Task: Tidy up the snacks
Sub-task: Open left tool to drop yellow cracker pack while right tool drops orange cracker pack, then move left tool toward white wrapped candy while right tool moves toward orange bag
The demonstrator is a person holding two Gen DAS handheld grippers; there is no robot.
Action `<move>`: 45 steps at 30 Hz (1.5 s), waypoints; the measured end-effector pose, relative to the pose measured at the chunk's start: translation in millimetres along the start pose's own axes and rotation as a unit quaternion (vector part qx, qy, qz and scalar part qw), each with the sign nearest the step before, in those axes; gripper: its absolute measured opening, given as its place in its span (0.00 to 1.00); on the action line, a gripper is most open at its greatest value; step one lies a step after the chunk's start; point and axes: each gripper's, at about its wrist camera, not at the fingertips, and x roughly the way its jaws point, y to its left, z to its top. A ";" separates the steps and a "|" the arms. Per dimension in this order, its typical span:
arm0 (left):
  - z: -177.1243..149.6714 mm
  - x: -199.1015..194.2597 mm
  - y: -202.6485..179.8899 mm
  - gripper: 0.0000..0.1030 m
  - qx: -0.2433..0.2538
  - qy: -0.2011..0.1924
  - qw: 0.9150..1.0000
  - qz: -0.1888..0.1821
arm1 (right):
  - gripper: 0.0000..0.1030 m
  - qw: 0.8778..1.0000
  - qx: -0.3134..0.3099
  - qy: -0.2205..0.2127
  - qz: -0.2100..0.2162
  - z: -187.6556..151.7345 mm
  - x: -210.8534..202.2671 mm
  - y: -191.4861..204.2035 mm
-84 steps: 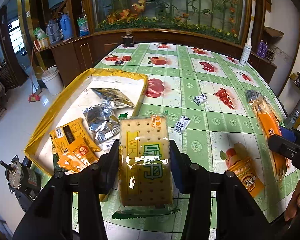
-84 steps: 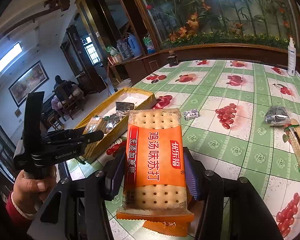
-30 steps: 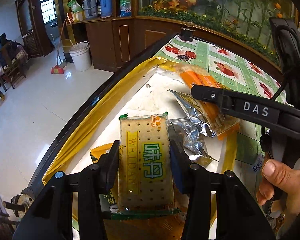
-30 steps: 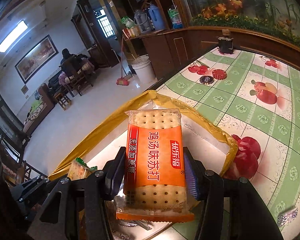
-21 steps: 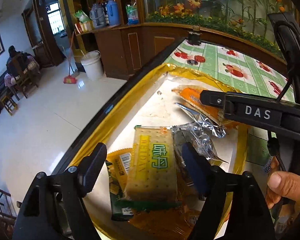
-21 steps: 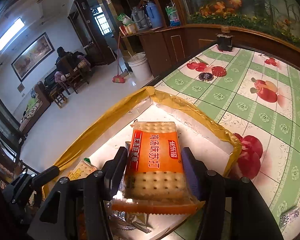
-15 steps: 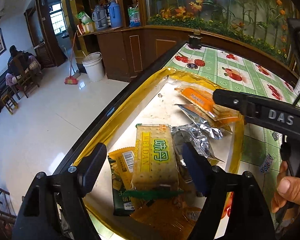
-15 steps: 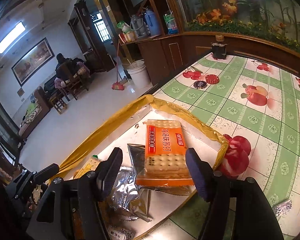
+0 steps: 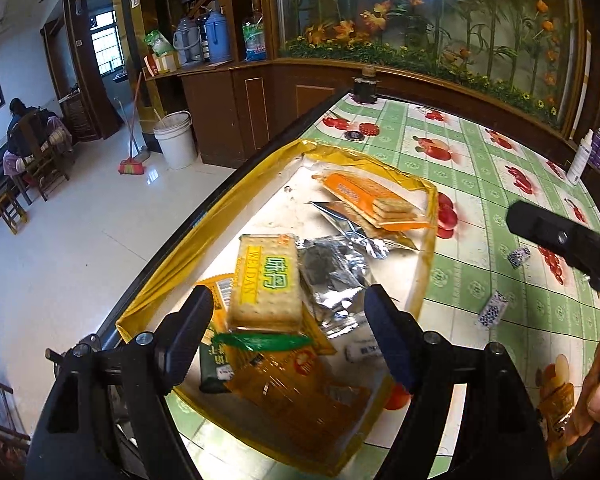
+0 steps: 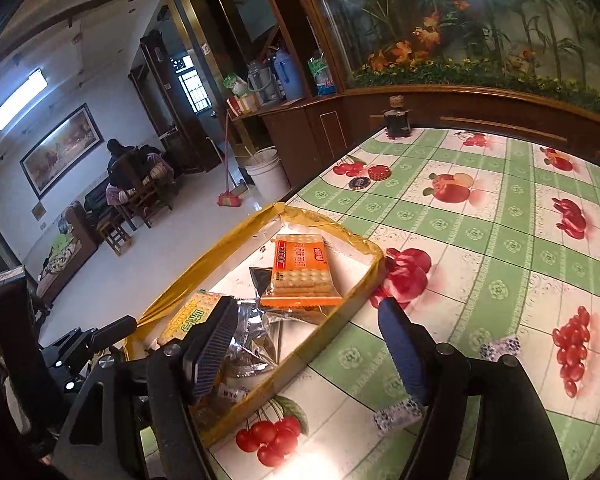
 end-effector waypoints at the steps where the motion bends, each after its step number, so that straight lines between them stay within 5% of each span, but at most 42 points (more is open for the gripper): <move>1: -1.4 -1.3 -2.9 0.76 0.001 0.001 1.000 -0.004 | 0.72 1.000 0.003 0.000 -0.003 -4.4 -6.1 -4.3; 16: -27.9 -21.3 -67.1 0.76 0.061 0.020 0.996 -0.064 | 0.75 0.997 0.053 -0.025 -0.051 -64.8 -96.0 -67.8; 25: -67.1 -36.3 -120.9 0.76 0.153 0.042 0.978 -0.136 | 0.75 0.996 0.065 -0.012 -0.067 -115.1 -134.8 -86.8; 34: -96.9 -39.5 -132.0 0.76 0.197 0.066 0.965 -0.160 | 0.75 0.994 0.019 0.051 -0.092 -163.9 -125.4 -65.2; 40: -104.4 -44.0 -132.8 0.76 0.213 0.070 0.959 -0.175 | 0.75 0.991 -0.008 0.070 -0.115 -165.6 -114.1 -56.8; 43: -107.3 -48.3 -139.2 0.76 0.227 0.067 0.954 -0.184 | 0.71 0.988 -0.020 0.093 -0.124 -166.7 -105.4 -53.0; 45: -108.4 -50.3 -144.4 0.76 0.237 0.067 0.950 -0.193 | 0.53 0.985 -0.028 0.106 -0.130 -168.7 -101.6 -51.0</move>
